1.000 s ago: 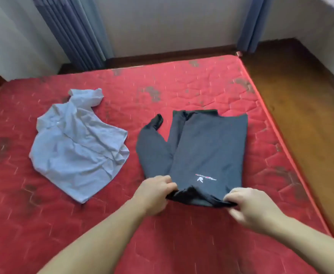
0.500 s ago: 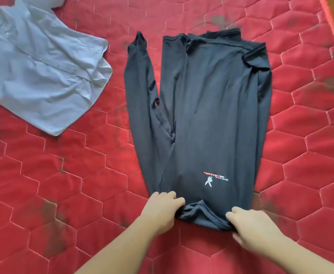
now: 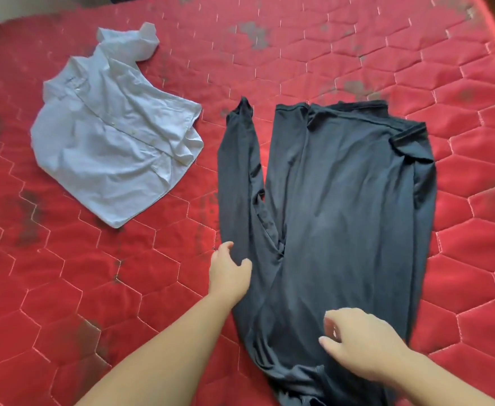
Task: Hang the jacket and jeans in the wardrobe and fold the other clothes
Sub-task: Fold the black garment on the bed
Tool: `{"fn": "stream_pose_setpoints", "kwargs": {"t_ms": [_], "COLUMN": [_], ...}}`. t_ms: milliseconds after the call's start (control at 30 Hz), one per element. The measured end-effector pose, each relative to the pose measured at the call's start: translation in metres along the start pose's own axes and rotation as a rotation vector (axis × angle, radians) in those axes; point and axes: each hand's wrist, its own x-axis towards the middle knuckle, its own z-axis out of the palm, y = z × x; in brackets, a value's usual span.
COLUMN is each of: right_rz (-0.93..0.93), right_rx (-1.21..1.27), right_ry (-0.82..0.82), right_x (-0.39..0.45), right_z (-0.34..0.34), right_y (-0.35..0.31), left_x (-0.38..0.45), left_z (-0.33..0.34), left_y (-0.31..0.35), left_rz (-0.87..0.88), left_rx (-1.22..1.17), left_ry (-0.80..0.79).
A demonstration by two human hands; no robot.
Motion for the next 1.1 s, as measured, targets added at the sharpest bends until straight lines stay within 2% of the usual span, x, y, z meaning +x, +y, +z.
{"fn": "stream_pose_setpoints", "kwargs": {"t_ms": [167, 267, 333, 433, 500, 567, 600, 667, 733, 767, 800, 867, 933, 1000, 1033, 1100], "right_rz": [-0.020, 0.004, 0.006, -0.008, 0.008, 0.059, 0.093, 0.185, 0.249, 0.234, 0.198, 0.097, 0.052, 0.094, 0.090, 0.080], "right_rx": [0.168, 0.218, 0.255, 0.372, 0.559, 0.762, 0.787, 0.623, 0.312, 0.194, 0.175, 0.431, 0.977, 1.606, 1.822, 2.045], "right_ry": [0.081, 0.146, 0.195, 0.365, 0.524, 0.568, 0.526, 0.365, 0.272, 0.298, 0.360, 0.480, 0.569, 0.495, 0.426, 0.324], "right_x": [0.045, 0.077, 0.102, 0.144, 0.175, 0.203, 0.215, 0.233, 0.245, 0.248, 0.249, 0.251, 0.246, 0.238, 0.233, 0.223], "right_z": [-0.018, -0.030, -0.045, -0.072, -0.092, -0.116, -0.127, -0.139, -0.139, -0.138, -0.137, -0.137, -0.148, -0.160, -0.164, -0.170], "right_y": [-0.011, -0.016, -0.023, -0.040, -0.056, -0.070, -0.076, -0.080, -0.073, -0.068, -0.061, -0.044, -0.029, -0.012, -0.002, 0.018], "left_x": [0.078, 0.104, 0.111, 0.107, 0.096, 0.082, 0.078, 0.071, 0.064, 0.061, 0.057, 0.052, 0.054, 0.060, 0.061, 0.061], "left_z": [0.000, 0.001, 0.001, 0.002, 0.005, 0.010, 0.014, 0.025, 0.038, 0.043, 0.046, 0.047, 0.045, 0.045, 0.045, 0.044], "left_y": [0.024, 0.042, 0.053, 0.067, 0.074, 0.077, 0.077, 0.074, 0.069, 0.067, 0.065, 0.062, 0.057, 0.052, 0.052, 0.056], "left_rz": [-0.141, -0.127, -0.049, 0.167, 0.417, 0.690, 0.807, 0.991, 1.082, 1.086, 1.069, 0.930, 0.720, 0.575, 0.542, 0.523], "left_rx": [-0.298, -0.229, -0.162, -0.292, -0.266, -0.152, -0.093, 0.061, 0.194, 0.221, 0.216, 0.107, -0.021, -0.012, 0.024, 0.138], "left_ry": [0.082, 0.031, 0.044, 0.029, -0.005, -0.072, -0.107, -0.172, -0.246, -0.284, -0.309, -0.327, -0.277, -0.222, -0.216, -0.237]}}
